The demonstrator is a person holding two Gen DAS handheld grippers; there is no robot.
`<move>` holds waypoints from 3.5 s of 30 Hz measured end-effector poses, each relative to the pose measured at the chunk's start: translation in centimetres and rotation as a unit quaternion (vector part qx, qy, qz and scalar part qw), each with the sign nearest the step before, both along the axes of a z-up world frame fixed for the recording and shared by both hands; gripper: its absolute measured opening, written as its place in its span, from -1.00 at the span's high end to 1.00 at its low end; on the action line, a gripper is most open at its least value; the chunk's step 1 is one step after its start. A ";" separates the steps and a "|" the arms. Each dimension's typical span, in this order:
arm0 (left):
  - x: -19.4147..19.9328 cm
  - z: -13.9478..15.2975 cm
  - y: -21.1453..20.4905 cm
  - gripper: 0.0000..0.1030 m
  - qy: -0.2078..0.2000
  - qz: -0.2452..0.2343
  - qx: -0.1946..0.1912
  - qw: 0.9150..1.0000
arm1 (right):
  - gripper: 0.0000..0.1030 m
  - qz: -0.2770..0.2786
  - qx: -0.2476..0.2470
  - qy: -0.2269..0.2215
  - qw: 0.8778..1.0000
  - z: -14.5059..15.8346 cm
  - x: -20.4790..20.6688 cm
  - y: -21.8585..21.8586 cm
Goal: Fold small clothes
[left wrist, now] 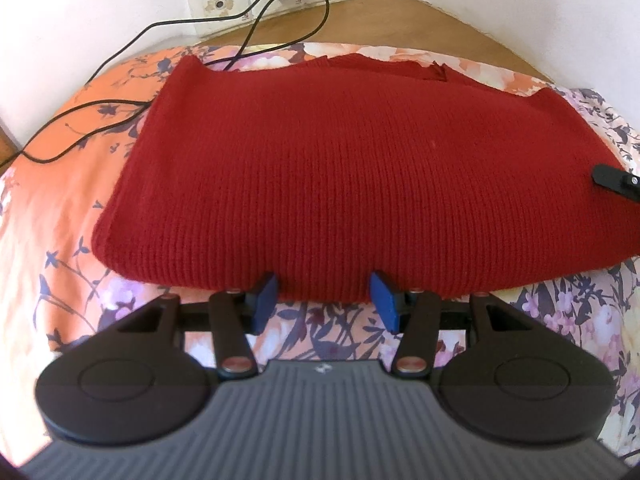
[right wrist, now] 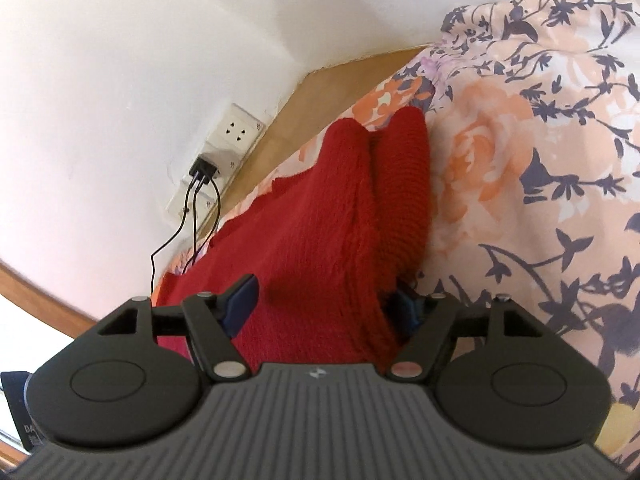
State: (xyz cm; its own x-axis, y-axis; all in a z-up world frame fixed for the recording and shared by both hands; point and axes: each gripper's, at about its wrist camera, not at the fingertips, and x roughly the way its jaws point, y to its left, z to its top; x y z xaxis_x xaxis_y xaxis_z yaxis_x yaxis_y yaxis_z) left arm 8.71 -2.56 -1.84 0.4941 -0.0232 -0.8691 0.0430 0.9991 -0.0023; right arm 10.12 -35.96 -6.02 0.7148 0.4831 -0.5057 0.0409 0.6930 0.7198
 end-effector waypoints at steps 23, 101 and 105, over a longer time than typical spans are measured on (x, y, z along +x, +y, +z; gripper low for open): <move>-1.3 3.4 5.3 -0.03 -0.023 0.002 -0.042 0.999 | 0.40 -0.006 -0.054 -0.098 0.994 8.8 -1.4 5.7; 12.7 3.7 6.3 -0.34 -0.038 -0.058 -0.115 0.991 | -0.52 -0.027 -0.231 0.006 0.972 6.9 1.2 17.5; 12.9 3.0 6.0 -0.34 -0.033 -0.060 -0.121 0.990 | -0.52 -0.027 -0.219 0.009 0.975 6.5 1.9 17.2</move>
State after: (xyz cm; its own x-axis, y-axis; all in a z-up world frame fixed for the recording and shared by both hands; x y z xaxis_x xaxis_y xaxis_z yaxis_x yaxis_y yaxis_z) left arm 21.59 3.48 1.17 0.5304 -0.2892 -0.7969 0.1687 0.9572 -0.2351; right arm 12.01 -18.77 0.47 0.7225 0.1796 -0.6677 0.0963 0.9302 0.3543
